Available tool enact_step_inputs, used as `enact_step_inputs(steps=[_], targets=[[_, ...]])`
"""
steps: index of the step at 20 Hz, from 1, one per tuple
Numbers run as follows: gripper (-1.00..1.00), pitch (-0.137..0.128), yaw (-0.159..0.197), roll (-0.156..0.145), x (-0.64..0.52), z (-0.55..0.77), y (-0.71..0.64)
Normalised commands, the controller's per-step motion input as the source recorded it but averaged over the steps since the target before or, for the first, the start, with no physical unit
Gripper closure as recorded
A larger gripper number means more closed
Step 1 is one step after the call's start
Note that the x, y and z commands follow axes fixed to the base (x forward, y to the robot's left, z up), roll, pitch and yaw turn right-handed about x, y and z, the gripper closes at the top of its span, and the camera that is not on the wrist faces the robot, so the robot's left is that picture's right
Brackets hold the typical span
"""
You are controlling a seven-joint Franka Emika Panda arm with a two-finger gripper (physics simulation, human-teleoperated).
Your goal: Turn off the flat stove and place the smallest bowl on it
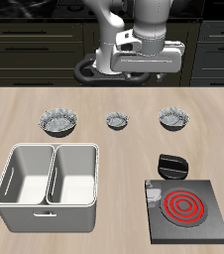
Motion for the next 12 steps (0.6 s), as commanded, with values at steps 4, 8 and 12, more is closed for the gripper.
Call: enact_step_inputs(steps=[4,8,12], targets=[[-1.0,0.013,0.009,-0.016,0.29,0.03,0.07],[-1.0,0.016,0.021,-0.025,0.24,-0.01,0.0],[-1.0,0.032,0.019,-0.01,0.33,-0.05,0.1]])
